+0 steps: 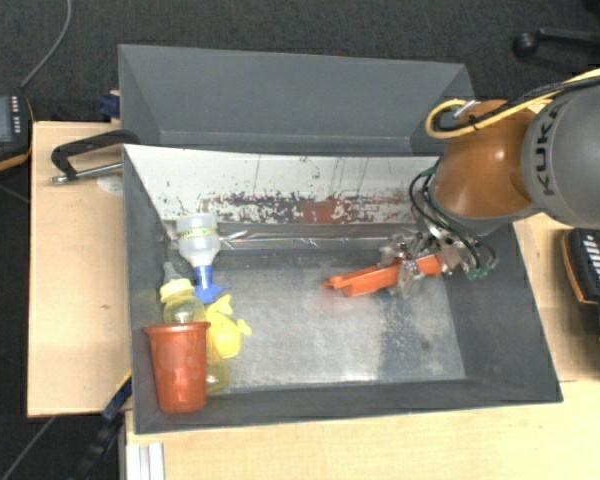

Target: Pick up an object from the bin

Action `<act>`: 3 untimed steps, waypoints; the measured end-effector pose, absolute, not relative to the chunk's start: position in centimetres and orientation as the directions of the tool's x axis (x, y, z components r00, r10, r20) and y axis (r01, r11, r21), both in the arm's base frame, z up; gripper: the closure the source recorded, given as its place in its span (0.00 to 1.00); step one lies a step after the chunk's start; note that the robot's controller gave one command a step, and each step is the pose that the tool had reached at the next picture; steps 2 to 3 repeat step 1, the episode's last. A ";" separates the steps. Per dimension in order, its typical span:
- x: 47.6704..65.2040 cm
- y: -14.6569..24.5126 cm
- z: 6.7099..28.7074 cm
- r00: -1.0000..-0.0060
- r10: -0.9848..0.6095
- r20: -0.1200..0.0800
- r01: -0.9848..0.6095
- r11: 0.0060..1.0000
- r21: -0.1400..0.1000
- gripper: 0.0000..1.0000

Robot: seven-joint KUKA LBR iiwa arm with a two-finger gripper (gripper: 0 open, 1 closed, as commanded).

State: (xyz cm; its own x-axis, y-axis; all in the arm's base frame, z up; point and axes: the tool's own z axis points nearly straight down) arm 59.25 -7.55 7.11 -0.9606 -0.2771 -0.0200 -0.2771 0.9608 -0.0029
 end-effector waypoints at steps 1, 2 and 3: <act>60.4 -6.1 20.4 -0.958 -0.285 -0.027 -0.285 0.959 -0.004 1.00; 60.4 -6.1 20.4 -0.958 -0.285 -0.027 -0.285 0.959 -0.004 1.00; 60.4 -6.1 20.4 -0.958 -0.285 -0.027 -0.285 0.959 -0.004 1.00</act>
Offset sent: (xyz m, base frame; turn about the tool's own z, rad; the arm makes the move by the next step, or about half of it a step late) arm 0.0000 0.0000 0.0000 0.0000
